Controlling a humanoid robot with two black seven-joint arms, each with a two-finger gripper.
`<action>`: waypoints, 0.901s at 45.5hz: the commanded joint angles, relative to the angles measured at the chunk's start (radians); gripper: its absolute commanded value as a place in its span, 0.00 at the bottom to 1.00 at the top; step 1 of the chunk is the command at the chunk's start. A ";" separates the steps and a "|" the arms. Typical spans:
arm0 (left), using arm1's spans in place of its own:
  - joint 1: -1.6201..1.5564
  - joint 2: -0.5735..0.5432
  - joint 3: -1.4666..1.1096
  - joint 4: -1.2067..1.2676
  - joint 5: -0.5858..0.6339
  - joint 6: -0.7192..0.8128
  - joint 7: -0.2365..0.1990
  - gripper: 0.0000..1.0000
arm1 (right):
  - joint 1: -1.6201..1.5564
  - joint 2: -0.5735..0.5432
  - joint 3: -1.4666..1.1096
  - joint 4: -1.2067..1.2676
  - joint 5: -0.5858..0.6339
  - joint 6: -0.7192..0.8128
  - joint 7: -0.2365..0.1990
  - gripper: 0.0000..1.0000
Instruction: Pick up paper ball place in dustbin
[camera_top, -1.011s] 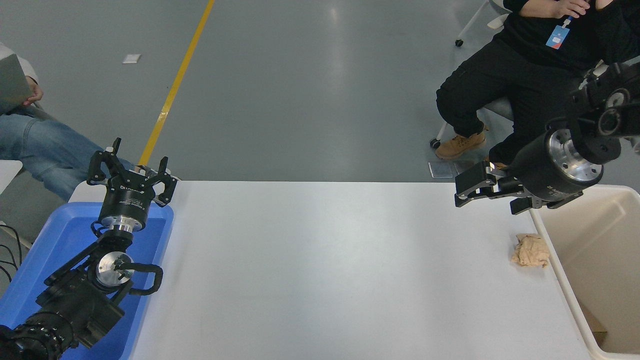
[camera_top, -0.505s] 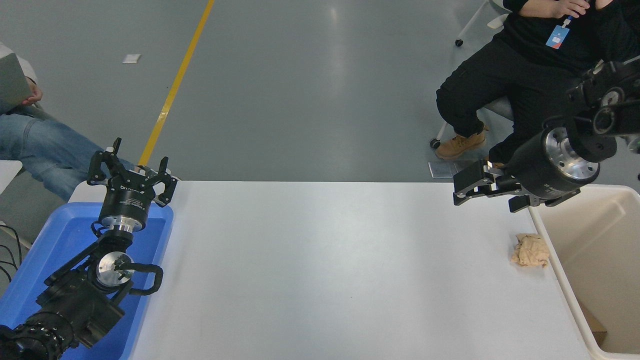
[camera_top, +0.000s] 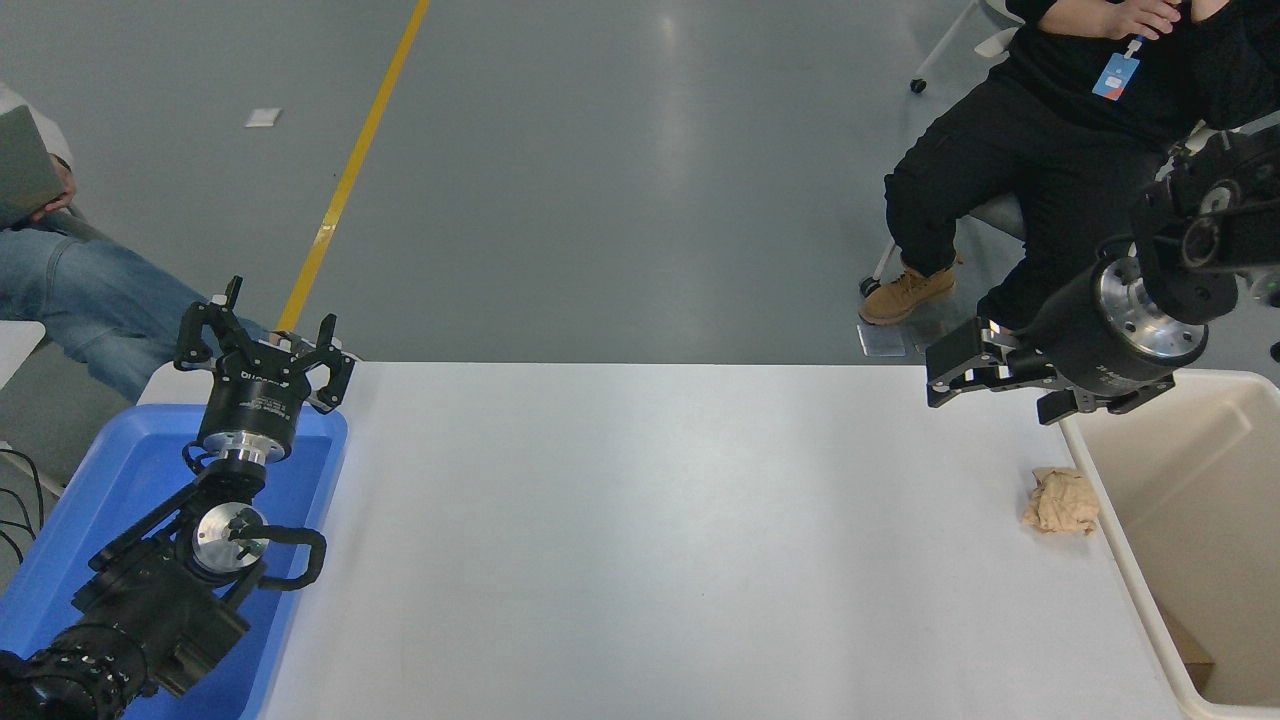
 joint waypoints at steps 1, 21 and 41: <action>0.000 0.000 0.000 0.000 0.000 0.000 0.000 0.99 | -0.128 -0.044 0.003 -0.140 0.000 0.005 0.000 1.00; 0.000 0.002 0.000 0.000 0.000 0.000 0.000 0.99 | -0.588 -0.075 0.018 -0.653 0.001 -0.151 -0.001 1.00; 0.000 0.002 0.000 0.000 0.000 0.000 0.000 0.99 | -1.048 -0.065 0.244 -0.967 0.093 -0.460 -0.003 1.00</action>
